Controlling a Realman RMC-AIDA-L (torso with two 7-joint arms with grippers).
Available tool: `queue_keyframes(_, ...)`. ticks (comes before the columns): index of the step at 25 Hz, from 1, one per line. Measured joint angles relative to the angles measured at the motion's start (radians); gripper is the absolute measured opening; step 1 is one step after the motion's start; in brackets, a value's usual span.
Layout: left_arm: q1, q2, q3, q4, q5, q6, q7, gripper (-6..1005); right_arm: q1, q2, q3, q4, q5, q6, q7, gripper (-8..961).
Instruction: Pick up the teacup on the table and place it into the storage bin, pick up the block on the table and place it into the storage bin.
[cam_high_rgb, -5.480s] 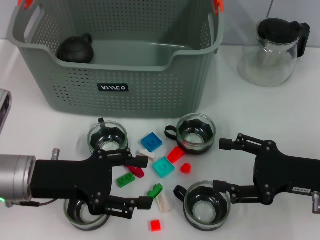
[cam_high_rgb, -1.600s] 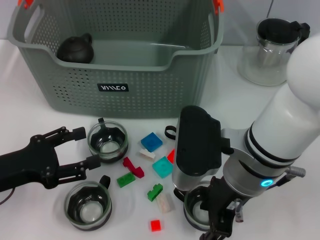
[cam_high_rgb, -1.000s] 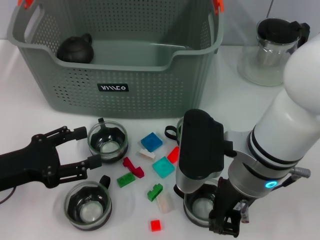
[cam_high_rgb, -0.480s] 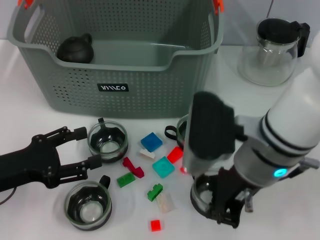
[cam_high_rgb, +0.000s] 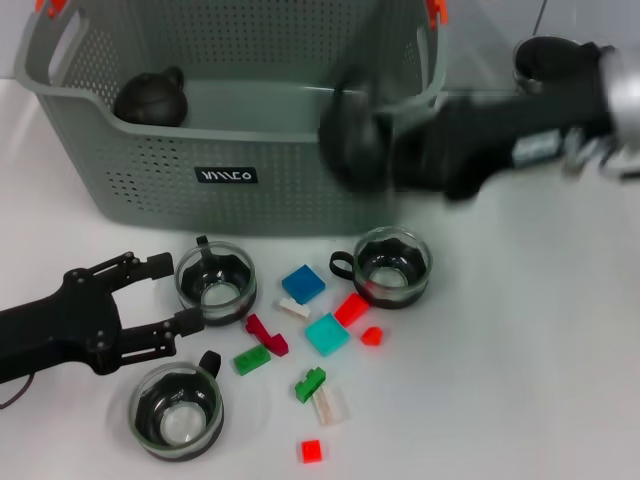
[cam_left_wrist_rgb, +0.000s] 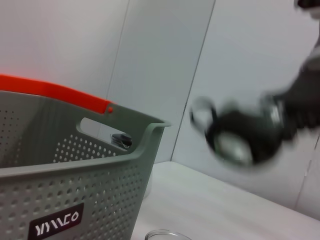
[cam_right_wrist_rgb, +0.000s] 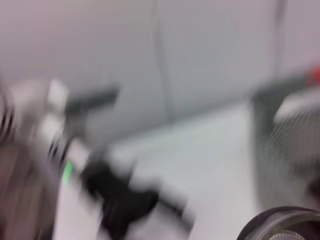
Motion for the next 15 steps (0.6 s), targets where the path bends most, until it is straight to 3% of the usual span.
queue_keyframes(2, -0.004, 0.0, 0.0, -0.007, 0.0, -0.006, 0.0, 872, 0.015, -0.001, 0.119, 0.007, 0.067, 0.061, -0.033, 52)
queue_keyframes(6, -0.012, 0.001, 0.0, -0.017, 0.0, -0.01, 0.0, 872, 0.051, -0.011, 0.167, 0.023, 0.075, 0.163, -0.034, 52)
queue_keyframes(12, -0.02, 0.003, 0.0, -0.02, 0.001, -0.011, -0.006, 872, 0.221, -0.077, 0.177, 0.212, 0.058, 0.289, 0.005, 53)
queue_keyframes(15, -0.02, 0.001, 0.0, -0.02, 0.001, -0.019, -0.009, 872, 0.32, -0.099, 0.175, 0.346, 0.006, 0.335, 0.017, 53)
